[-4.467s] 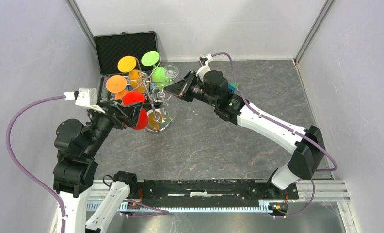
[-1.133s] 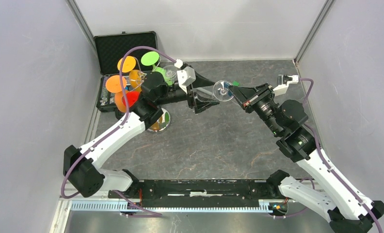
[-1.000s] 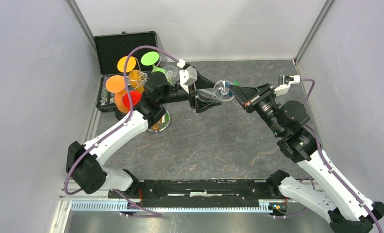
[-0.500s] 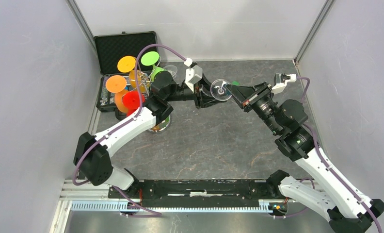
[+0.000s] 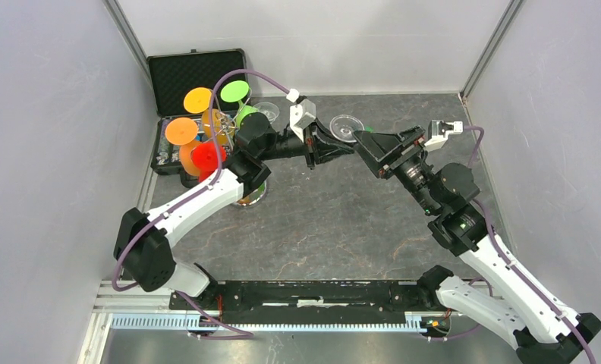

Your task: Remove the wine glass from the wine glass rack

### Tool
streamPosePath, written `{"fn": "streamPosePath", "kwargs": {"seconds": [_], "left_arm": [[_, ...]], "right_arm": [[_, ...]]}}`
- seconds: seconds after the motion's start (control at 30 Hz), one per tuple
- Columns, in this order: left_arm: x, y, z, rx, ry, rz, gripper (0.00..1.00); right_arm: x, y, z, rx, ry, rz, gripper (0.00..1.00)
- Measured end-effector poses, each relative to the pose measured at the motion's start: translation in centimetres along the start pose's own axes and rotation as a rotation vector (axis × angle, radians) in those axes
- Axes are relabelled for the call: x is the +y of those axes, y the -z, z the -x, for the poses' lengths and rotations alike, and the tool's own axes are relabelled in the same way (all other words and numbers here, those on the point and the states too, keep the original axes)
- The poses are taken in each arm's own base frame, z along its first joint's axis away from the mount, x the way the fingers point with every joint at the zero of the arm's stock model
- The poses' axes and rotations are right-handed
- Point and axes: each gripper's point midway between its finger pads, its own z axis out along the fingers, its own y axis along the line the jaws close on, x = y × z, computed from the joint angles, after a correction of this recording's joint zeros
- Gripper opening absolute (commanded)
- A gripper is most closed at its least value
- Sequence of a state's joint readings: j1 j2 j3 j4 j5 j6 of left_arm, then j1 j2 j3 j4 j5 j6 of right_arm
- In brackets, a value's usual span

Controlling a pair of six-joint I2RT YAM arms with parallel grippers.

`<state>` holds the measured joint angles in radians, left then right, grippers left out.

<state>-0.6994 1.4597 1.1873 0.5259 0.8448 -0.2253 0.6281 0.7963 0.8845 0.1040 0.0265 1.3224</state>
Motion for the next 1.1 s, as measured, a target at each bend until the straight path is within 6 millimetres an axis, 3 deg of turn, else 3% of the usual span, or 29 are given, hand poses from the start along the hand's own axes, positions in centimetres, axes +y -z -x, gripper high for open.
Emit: {"fn": "streamPosePath", "kwargs": {"seconds": [0.23,0.4,0.57,0.73,0.83,0.9,0.97,1.1], "left_arm": [[2.4,1.0,1.0,-0.059,0.005,0.192,0.02],[4.5,1.8,2.7,-0.144,0.037,0.342,0.02],[5.6,2.9,6.0,-0.288,0.122,0.46,0.02],[6.0,4.8,10.3,-0.498,0.292,0.557,0.02],[6.2,6.1,12.0,-0.602,0.403,0.598,0.02],[6.2,6.6,12.7,-0.65,0.463,0.61,0.02],[6.4,7.0,12.7,-0.679,0.546,0.63,0.02],[6.8,7.3,12.2,-0.707,0.668,0.65,0.02]], "right_arm": [[-2.7,2.0,-0.5,-0.01,0.086,-0.003,0.98],[-2.8,4.1,0.1,-0.057,0.142,0.047,0.98],[-2.7,5.7,0.1,-0.083,0.156,0.128,0.98],[-3.7,4.9,-2.3,0.009,0.127,0.197,0.95],[-3.3,4.3,-3.4,0.063,0.114,0.238,0.93],[-2.8,4.3,-3.7,0.08,0.111,0.272,0.86],[-1.7,4.6,-3.7,0.078,0.119,0.32,0.78],[0.3,4.9,-3.3,0.067,0.145,0.394,0.7]]}}
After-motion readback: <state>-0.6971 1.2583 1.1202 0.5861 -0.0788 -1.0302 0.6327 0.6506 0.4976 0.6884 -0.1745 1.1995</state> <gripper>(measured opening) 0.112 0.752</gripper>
